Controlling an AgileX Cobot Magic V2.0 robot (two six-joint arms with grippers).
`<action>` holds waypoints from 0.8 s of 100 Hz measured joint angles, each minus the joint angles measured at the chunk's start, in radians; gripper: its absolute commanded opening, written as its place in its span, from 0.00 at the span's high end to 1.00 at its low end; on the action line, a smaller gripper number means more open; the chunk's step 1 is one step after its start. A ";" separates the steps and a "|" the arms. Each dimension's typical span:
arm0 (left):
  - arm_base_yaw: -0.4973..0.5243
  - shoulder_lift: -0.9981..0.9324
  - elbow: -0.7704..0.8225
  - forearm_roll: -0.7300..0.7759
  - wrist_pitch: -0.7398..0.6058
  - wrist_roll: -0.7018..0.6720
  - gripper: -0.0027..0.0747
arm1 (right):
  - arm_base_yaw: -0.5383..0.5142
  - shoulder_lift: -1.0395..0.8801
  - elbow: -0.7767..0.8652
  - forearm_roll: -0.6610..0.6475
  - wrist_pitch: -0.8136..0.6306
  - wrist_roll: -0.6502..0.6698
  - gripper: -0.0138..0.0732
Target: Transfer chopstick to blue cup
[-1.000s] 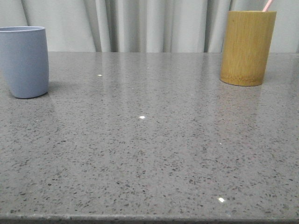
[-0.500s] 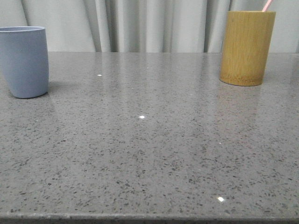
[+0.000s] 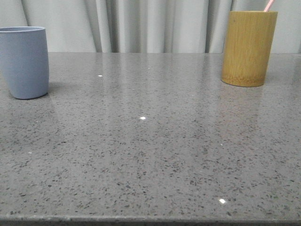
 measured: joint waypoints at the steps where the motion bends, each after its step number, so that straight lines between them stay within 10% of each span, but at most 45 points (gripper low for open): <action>1: 0.000 0.000 0.000 0.000 0.000 0.002 0.99 | 0.000 0.000 0.000 0.000 0.000 0.000 0.91; 25: 0.000 0.007 0.000 0.000 -0.004 0.020 0.93 | 0.000 0.000 0.000 0.000 0.000 0.000 0.62; 46: 0.000 0.007 0.000 0.000 -0.003 0.075 0.48 | 0.000 0.000 0.000 0.002 0.000 0.000 0.17; 80: 0.000 0.007 0.000 0.000 0.002 0.094 0.49 | 0.000 0.000 0.000 0.002 0.000 0.000 0.13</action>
